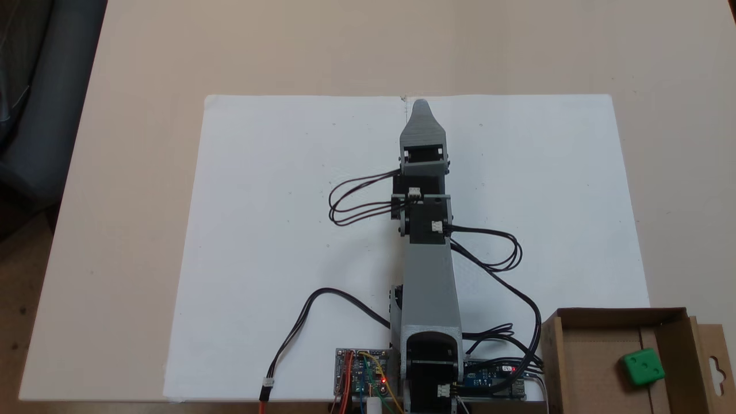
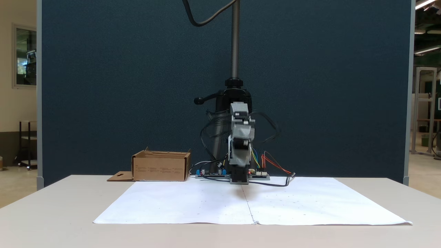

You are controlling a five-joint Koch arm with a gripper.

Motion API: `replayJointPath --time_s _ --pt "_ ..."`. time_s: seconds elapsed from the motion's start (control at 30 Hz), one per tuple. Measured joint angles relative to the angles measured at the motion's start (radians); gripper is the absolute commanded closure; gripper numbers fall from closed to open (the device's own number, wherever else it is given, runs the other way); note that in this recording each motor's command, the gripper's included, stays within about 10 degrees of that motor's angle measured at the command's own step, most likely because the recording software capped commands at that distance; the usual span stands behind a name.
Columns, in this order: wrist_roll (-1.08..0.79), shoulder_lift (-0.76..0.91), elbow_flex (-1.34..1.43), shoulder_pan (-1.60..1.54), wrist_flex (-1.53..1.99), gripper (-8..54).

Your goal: Grasp a green dice and put it in the bin.

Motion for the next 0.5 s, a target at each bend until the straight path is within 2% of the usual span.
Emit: replayJointPath --time_s 0.5 --pt "-0.002 0.014 0.492 -0.005 -0.503 2.5"
